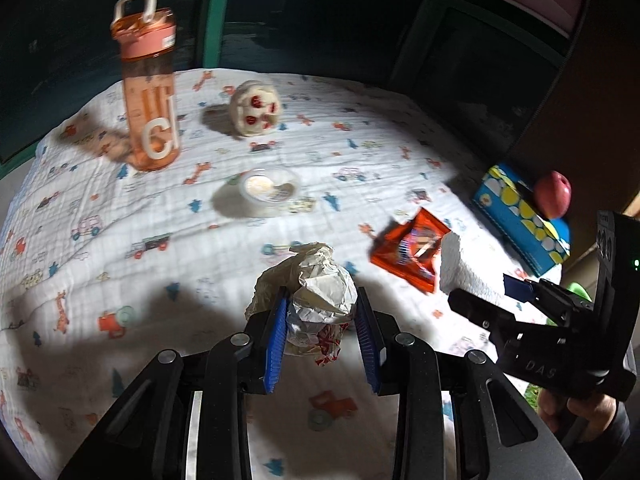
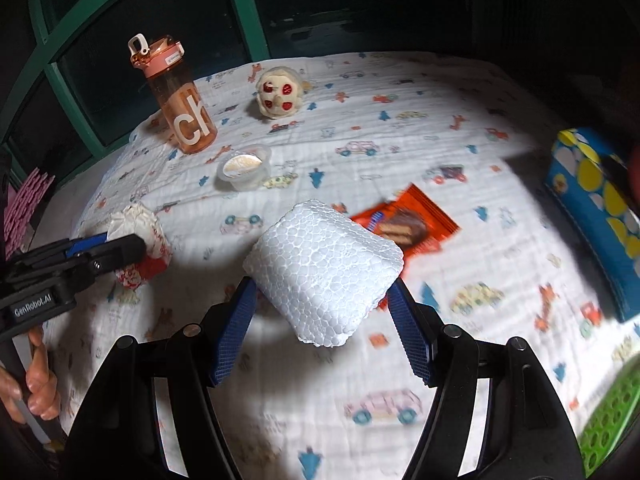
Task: Collect trash
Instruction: 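Lift both items and carry them toward the green wastebasket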
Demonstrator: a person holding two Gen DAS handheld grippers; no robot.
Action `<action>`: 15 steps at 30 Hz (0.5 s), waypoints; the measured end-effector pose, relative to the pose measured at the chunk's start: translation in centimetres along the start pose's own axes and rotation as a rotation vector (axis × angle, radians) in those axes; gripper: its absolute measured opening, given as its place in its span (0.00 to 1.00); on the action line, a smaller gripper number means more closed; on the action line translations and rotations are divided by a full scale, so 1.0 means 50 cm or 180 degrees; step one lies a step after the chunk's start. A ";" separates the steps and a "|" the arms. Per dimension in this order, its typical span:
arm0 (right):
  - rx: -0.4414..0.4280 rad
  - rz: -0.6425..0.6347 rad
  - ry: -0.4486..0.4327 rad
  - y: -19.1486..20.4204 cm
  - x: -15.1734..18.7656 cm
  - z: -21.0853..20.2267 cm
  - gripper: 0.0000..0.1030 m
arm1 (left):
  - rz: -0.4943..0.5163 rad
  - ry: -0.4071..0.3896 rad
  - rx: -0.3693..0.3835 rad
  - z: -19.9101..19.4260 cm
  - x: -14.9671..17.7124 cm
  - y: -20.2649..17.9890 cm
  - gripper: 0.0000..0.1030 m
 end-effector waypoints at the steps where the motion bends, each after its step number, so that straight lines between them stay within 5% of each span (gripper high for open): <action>1: 0.0026 0.0021 -0.0018 -0.011 0.007 -0.011 0.65 | 0.0041 -0.0003 0.0038 -0.001 -0.001 -0.018 0.31; 15: 0.0438 0.0663 -0.0348 -0.211 0.102 -0.204 0.65 | 0.0570 -0.0010 0.0501 -0.005 -0.011 -0.268 0.31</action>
Point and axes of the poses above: each gripper's, at about its wrist camera, not at the fingertips, and z roughly the way its jaws point, y to its left, x to its underside, the point moved 6 cm from there along z, roughly the way its jaws point, and after that the axes turned 10 degrees about z, right-handed, at the moved point
